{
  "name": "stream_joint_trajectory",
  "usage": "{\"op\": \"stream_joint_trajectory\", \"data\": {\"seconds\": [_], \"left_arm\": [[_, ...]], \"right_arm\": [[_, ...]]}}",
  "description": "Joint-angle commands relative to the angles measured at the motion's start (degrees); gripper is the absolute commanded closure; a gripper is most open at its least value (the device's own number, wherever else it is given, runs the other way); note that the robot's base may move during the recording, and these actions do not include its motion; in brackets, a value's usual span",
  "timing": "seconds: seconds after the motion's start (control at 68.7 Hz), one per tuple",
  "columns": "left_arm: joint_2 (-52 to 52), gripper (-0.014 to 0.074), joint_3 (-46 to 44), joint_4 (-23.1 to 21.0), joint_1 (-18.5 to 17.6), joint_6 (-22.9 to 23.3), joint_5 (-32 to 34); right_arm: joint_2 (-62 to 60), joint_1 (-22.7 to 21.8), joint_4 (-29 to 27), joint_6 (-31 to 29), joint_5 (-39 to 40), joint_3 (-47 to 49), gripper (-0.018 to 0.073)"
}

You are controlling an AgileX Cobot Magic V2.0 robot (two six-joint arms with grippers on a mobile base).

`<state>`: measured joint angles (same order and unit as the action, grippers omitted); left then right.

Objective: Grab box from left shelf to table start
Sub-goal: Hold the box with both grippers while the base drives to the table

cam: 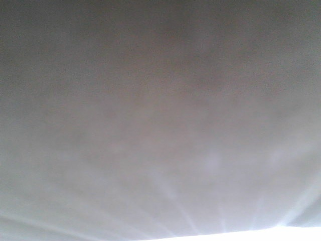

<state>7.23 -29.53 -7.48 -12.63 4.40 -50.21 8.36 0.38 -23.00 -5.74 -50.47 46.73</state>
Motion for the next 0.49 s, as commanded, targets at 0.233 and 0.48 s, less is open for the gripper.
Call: {"op": "stream_joint_trajectory", "data": {"seconds": [0.233, 0.48], "left_arm": [[0.77, 0.0689, -0.49, 1.74, -0.32, -0.89, -3.45], [0.77, 0.0689, -0.49, 1.74, -0.32, -0.89, -3.45]], "right_arm": [[0.59, 0.01, -1.46, 0.14, 4.45, 1.7, 0.0501], [0.59, 0.01, -1.46, 0.14, 4.45, 1.7, 0.0501]]}}
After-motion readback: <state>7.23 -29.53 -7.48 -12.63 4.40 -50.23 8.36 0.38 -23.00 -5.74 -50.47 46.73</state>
